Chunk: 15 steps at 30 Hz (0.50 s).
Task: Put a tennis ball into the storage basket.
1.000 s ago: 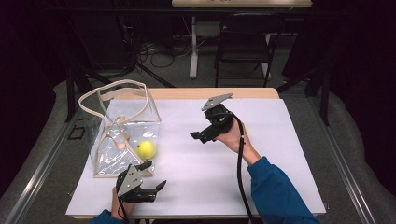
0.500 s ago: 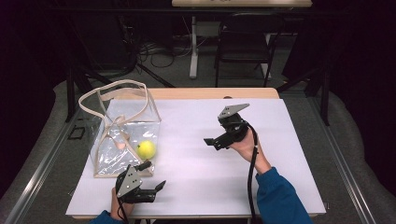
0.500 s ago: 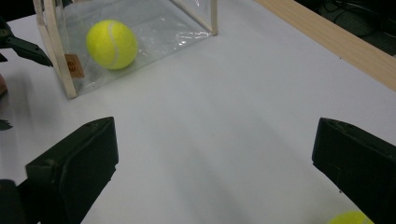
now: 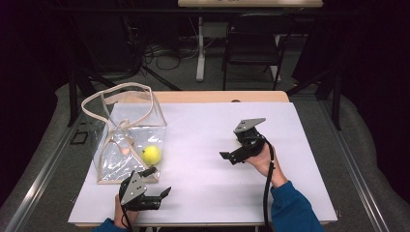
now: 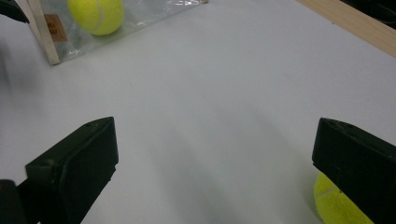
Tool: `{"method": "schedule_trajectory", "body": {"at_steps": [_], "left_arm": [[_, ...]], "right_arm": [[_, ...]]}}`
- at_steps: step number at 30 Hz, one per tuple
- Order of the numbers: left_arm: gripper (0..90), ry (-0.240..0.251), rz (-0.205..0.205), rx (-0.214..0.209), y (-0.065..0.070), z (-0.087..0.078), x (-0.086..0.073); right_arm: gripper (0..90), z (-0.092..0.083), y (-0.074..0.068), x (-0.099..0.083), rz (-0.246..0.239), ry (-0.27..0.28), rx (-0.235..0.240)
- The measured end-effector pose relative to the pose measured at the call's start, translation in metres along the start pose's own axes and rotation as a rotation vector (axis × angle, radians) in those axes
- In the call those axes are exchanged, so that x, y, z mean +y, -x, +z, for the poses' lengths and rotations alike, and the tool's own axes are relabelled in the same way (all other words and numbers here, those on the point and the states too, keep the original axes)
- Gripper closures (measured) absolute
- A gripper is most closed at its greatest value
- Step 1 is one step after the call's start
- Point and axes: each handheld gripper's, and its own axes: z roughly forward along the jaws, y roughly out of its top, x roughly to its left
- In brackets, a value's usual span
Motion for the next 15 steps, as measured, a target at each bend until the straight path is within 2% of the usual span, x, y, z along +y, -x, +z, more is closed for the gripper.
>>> {"method": "schedule_trajectory", "body": {"at_steps": [5,8,15], "left_arm": [[15.9,0.001,0.006,0.002,0.001,-0.001,0.001],[15.9,0.001,0.008,0.000,0.001,-0.001,0.001],[15.9,0.002,0.008,-0.004,0.002,-0.001,0.001]], "right_arm": [[0.0,-0.003,0.001,-0.008,-0.001,-0.007,-0.017],[0.0,-0.006,0.000,-0.014,0.003,0.008,-0.024],[0.0,-0.005,0.000,-0.016,-0.001,0.000,-0.023]]}}
